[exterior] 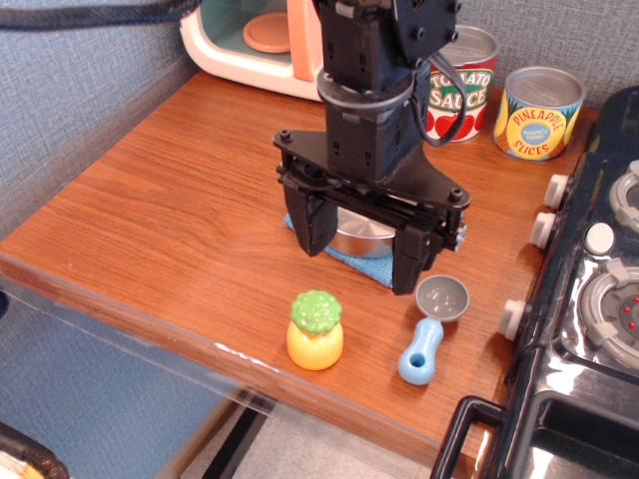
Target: Move the silver pan into the empty corner of the table.
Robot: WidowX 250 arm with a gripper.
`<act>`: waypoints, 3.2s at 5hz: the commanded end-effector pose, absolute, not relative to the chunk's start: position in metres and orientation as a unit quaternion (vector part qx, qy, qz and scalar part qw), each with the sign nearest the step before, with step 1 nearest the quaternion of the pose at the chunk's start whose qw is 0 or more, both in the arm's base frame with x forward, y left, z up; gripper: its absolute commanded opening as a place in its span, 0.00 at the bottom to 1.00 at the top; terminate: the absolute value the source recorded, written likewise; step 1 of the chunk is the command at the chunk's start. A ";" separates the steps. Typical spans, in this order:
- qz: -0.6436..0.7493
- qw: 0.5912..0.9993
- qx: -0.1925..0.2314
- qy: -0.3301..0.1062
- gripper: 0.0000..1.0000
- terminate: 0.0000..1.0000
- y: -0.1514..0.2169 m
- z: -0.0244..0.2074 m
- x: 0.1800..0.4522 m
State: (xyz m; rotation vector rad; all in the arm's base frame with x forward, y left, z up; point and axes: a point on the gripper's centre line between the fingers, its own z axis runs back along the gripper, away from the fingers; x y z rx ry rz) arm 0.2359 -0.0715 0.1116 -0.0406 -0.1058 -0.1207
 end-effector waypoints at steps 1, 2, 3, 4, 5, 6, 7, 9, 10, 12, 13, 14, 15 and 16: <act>-0.060 0.997 -0.020 -0.053 1.00 0.00 -0.071 0.112 0.236; -0.055 0.997 -0.024 -0.053 1.00 0.00 -0.060 0.111 0.257; -0.085 0.995 -0.017 -0.051 1.00 0.00 -0.053 0.106 0.277; -0.117 0.992 -0.019 -0.052 1.00 0.00 -0.047 0.098 0.299; -0.175 0.983 -0.028 -0.040 1.00 0.00 -0.049 0.075 0.318; -0.202 0.979 -0.023 -0.022 1.00 0.00 -0.055 0.057 0.326; -0.203 0.979 -0.017 -0.010 1.00 0.00 -0.058 0.045 0.330; -0.203 0.979 -0.012 -0.005 0.00 0.00 -0.063 0.041 0.328; -0.204 0.979 -0.011 -0.007 0.00 0.00 -0.064 0.043 0.327; -0.209 0.977 -0.014 -0.027 0.00 0.00 -0.065 0.059 0.328; -0.201 0.979 -0.011 -0.036 0.00 0.00 -0.063 0.068 0.329; -0.160 0.983 -0.005 -0.084 0.00 0.00 -0.054 0.105 0.329; -0.105 0.989 0.020 -0.103 0.00 0.00 -0.036 0.131 0.312; -0.037 0.995 0.040 -0.086 0.00 0.00 -0.014 0.130 0.285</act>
